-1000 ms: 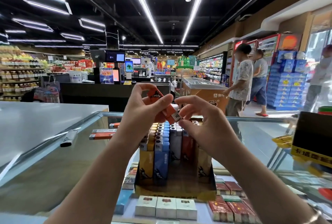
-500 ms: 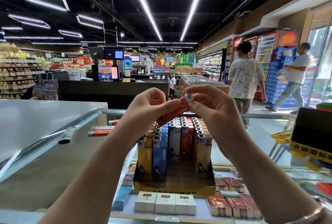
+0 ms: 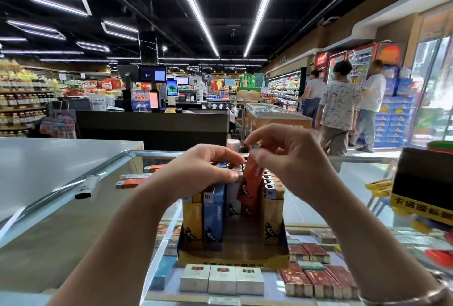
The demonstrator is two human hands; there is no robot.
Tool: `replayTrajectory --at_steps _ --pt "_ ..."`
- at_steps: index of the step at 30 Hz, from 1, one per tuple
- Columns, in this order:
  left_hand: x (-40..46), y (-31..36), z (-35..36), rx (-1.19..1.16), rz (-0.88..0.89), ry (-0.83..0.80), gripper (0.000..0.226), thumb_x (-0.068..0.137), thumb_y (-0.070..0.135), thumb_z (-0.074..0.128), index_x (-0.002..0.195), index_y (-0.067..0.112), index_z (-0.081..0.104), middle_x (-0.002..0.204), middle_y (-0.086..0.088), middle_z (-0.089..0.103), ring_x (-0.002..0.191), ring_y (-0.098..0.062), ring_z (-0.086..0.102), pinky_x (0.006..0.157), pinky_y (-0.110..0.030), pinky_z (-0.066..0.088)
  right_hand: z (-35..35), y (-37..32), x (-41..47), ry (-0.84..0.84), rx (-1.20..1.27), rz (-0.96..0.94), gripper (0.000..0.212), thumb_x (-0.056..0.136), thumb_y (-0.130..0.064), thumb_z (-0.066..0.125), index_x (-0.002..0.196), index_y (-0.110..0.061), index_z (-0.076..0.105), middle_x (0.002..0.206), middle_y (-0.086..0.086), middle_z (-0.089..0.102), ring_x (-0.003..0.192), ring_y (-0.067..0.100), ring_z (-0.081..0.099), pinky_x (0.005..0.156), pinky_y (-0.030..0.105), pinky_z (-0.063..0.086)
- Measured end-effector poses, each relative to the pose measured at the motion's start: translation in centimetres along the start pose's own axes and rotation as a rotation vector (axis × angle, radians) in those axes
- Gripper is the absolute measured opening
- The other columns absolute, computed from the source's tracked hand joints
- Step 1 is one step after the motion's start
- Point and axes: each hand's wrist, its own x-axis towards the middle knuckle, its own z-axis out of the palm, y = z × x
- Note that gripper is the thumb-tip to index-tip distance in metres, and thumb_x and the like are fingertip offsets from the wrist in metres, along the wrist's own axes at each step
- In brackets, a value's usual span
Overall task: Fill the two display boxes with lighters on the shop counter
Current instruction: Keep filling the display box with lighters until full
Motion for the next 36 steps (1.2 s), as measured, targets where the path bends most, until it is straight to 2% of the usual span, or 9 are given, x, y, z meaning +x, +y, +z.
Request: replayTrajectory --at_steps 4,8,13,20,25,27,30,33,36 --pt "0.0 0.2 0.0 0.023 -0.023 0.008 0.018 0.082 0.010 0.066 0.095 0.023 0.069 0.092 -0.002 0.071 0.082 -0.009 0.068 0.070 -0.018 0.055 0.4 0.2 -0.1 -0.177 -0.166 0.009 0.020 0.080 -0.003 0.067 0.090 -0.020 0.070 0.068 -0.009 0.059 0.056 0.001 0.051 0.052 0.014 0.042" --pt "0.0 0.2 0.1 0.051 -0.035 0.018 0.014 0.084 0.010 0.065 0.090 0.020 0.072 0.091 -0.011 0.070 0.075 -0.019 0.066 0.069 -0.023 0.053 0.2 0.3 0.0 -0.265 -0.294 0.050 0.022 0.082 -0.003 0.064 0.094 -0.021 0.070 0.069 -0.010 0.055 0.061 0.003 0.050 0.057 0.017 0.042" --pt "0.1 0.3 0.1 0.057 -0.046 0.016 0.015 0.085 0.008 0.062 0.092 0.016 0.073 0.104 -0.002 0.070 0.104 -0.025 0.062 0.087 -0.029 0.050 -0.1 0.3 0.0 -0.285 -0.324 0.079 0.022 0.081 -0.002 0.064 0.090 -0.021 0.070 0.074 -0.005 0.059 0.066 0.010 0.055 0.059 0.021 0.044" --pt "0.3 0.1 0.2 0.042 -0.042 0.025 0.016 0.084 0.006 0.063 0.089 0.017 0.073 0.107 0.000 0.069 0.105 -0.021 0.062 0.086 -0.028 0.050 -0.1 0.4 0.2 -0.285 -0.242 0.117 0.024 0.078 0.001 0.065 0.083 -0.021 0.072 0.076 -0.007 0.058 0.069 0.007 0.053 0.063 0.020 0.046" --pt "0.4 0.0 0.2 0.024 -0.024 0.019 0.018 0.084 0.008 0.064 0.082 0.023 0.074 0.101 0.007 0.070 0.102 -0.017 0.063 0.074 -0.016 0.052 0.1 0.4 0.2 -0.310 -0.222 0.136 0.027 0.081 0.003 0.062 0.082 -0.022 0.072 0.082 -0.001 0.063 0.073 0.019 0.061 0.068 0.038 0.056" --pt "0.4 -0.1 0.2 0.031 -0.015 0.026 0.020 0.084 0.008 0.063 0.079 0.024 0.074 0.100 0.009 0.070 0.100 -0.015 0.063 0.071 -0.013 0.051 0.2 0.5 0.2 -0.332 -0.240 0.137 0.028 0.081 0.004 0.061 0.084 -0.021 0.074 0.082 -0.002 0.065 0.074 0.017 0.063 0.068 0.036 0.056" --pt "0.5 -0.1 0.2 0.028 -0.013 0.028 0.024 0.084 0.008 0.062 0.075 0.026 0.074 0.097 0.012 0.070 0.096 -0.013 0.064 0.072 -0.016 0.052 0.3 0.9 0.2 -0.348 -0.299 0.123 0.026 0.080 -0.002 0.065 0.084 -0.027 0.073 0.084 -0.013 0.058 0.085 0.001 0.050 0.071 0.019 0.044" --pt "0.6 -0.3 0.2 0.043 -0.004 0.038 0.023 0.085 0.009 0.062 0.078 0.026 0.075 0.094 0.016 0.070 0.090 -0.005 0.065 0.075 -0.017 0.054 0.2 1.3 0.3 -0.319 -0.369 0.114 0.024 0.078 -0.013 0.070 0.073 -0.037 0.068 0.086 -0.019 0.047 0.092 -0.001 0.038 0.081 0.026 0.032" --pt "0.4 -0.4 0.1 0.006 0.017 0.043 0.022 0.086 0.011 0.060 0.080 0.028 0.072 0.078 0.014 0.071 0.070 0.003 0.064 0.058 -0.011 0.049 0.4 1.6 0.4 -0.298 -0.197 0.192 0.021 0.079 -0.018 0.069 0.072 -0.037 0.065 0.096 -0.014 0.053 0.100 0.005 0.047 0.087 0.028 0.038"
